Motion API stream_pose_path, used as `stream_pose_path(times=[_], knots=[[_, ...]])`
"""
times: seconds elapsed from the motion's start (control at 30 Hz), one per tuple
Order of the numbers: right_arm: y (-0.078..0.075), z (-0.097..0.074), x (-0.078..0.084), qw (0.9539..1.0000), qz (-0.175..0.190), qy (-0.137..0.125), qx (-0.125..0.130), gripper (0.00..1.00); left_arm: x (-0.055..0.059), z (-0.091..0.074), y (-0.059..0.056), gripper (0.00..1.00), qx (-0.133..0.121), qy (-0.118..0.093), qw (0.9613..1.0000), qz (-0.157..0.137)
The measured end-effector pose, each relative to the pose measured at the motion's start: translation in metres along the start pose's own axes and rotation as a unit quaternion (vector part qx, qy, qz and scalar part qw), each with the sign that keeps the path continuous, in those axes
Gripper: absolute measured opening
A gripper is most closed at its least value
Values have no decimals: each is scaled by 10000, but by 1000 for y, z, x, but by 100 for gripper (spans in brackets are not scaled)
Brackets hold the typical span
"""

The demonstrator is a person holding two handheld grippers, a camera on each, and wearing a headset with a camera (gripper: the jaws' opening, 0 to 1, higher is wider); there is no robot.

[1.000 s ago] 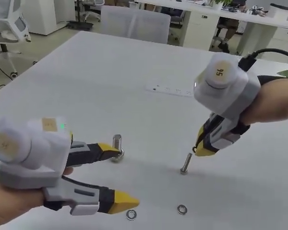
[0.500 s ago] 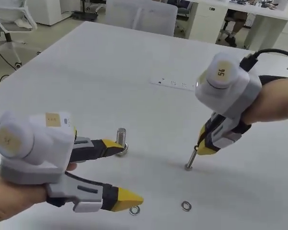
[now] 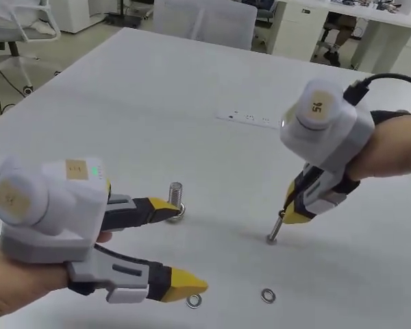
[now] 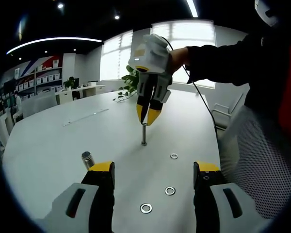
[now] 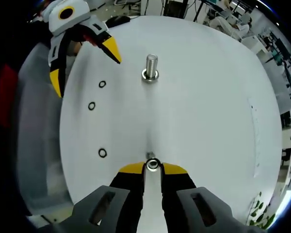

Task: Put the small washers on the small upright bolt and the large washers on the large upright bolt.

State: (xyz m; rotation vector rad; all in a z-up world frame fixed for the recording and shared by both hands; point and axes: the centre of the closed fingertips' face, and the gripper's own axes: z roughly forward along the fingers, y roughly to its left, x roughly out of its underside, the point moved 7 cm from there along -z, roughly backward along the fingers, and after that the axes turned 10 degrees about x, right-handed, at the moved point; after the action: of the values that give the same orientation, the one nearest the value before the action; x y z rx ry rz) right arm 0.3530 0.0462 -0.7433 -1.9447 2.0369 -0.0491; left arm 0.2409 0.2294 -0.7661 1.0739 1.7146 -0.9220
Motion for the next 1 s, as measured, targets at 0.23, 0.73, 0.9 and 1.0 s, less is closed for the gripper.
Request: stream_pose_path(times=[0.23,0.73,0.9,1.0], knots=[[1,2,0,10000,6,0,-15,13,1,0,0,65,20,14,10000,-1],[6,18,1,9999,58,8,-120,13,3,-2,1,65,-11,17,10000,-24],[9,26,2,9998,92,6,-162,13,4,-3,0,65,-21,24,10000,-29],[11,30,3,9997,128,12,-187,13,4,-3,0,65,-31,25,10000,-34]])
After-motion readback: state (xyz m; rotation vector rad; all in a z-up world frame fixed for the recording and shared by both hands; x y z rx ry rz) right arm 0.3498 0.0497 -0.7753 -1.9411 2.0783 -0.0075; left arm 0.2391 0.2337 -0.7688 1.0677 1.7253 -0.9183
